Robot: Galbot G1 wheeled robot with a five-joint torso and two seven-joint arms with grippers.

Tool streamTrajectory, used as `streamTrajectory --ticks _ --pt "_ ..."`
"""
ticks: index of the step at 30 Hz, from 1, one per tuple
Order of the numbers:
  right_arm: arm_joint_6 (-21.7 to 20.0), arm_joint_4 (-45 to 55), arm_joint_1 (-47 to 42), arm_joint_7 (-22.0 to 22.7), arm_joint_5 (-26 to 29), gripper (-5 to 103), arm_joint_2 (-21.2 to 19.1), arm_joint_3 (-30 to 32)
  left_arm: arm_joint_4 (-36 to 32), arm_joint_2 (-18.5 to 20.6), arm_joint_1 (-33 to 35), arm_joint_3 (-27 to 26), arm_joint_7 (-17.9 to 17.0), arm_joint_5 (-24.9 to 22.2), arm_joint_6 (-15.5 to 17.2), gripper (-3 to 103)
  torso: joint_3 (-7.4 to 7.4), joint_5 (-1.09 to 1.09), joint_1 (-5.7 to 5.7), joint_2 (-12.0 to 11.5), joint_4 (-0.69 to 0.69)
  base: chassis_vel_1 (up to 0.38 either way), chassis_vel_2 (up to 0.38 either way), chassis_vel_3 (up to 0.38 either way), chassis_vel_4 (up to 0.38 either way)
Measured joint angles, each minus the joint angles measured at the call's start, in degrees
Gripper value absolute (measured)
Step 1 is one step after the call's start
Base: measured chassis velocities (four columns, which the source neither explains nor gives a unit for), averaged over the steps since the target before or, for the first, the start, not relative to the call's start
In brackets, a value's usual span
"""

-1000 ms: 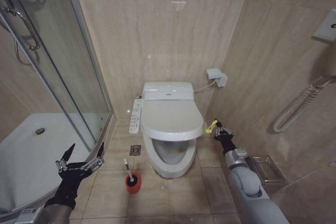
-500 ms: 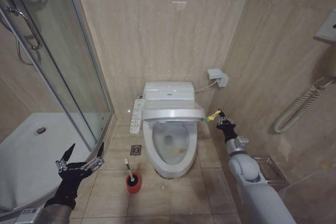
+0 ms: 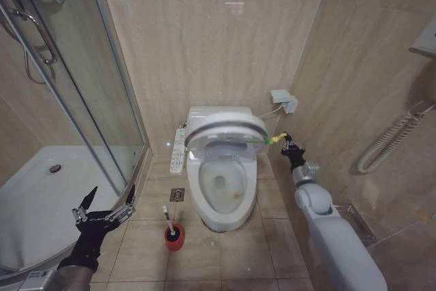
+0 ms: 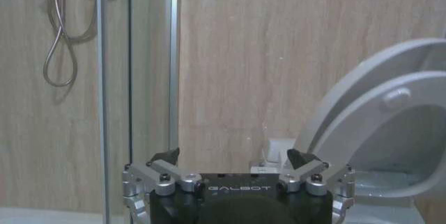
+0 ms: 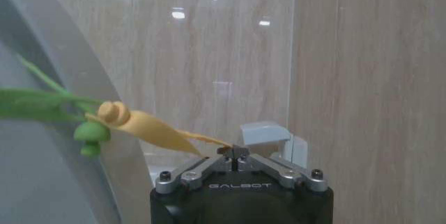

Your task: Open the toilet lid, clean the toilet bowl with a toilet brush, close the toilet lid, and flush.

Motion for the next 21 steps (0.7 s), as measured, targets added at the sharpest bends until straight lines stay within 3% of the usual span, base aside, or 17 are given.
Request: streamTrajectory --ticks 21 --pt "-1.4 -8.5 12.6 1.2 0.9 1 0.6 -4.7 0.0 0.0 0.0 0.0 0.0 0.0 0.0 100 0.01 0.01 0.01 0.0 -0.07 0.000 0.000 0.000 0.000"
